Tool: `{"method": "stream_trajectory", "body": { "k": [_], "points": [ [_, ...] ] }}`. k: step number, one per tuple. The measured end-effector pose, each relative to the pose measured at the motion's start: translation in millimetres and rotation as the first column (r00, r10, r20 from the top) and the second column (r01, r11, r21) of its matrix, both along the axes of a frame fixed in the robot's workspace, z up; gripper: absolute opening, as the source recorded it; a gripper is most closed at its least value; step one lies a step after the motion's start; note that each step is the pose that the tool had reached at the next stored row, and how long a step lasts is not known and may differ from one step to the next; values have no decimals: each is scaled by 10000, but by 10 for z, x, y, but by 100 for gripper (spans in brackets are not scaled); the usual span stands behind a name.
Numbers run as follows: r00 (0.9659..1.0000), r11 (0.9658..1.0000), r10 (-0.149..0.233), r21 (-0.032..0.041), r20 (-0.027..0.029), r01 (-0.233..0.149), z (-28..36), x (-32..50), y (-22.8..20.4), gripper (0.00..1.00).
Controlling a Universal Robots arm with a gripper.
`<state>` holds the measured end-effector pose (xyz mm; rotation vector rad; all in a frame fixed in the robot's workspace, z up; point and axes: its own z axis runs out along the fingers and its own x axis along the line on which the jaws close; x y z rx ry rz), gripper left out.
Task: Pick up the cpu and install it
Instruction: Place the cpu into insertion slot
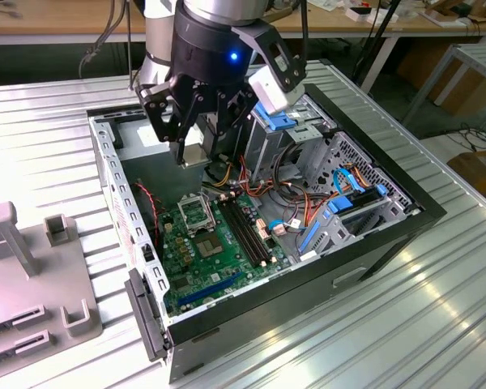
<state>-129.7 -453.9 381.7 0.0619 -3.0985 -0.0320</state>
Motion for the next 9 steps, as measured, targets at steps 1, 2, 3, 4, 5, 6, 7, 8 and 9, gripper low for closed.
{"method": "stream_trajectory", "body": {
  "k": [1,2,3,4,5,6,7,8,9],
  "points": [
    [10000,10000,0,0,0,0,-4,0,0,47],
    [10000,10000,0,-1,0,0,-6,0,0,47],
    [10000,10000,0,-1,0,0,-11,0,0,47],
    [10000,10000,0,-1,0,0,-14,0,0,47],
    [10000,10000,0,0,0,0,-17,0,0,47],
    [10000,10000,0,0,1,0,-22,1,0,47],
    [10000,10000,1,0,0,-1,-27,3,-1,47],
    [10000,10000,1,1,0,-1,-32,4,-1,47],
    [10000,10000,1,1,1,-1,-39,5,-1,47]
  ]
}}
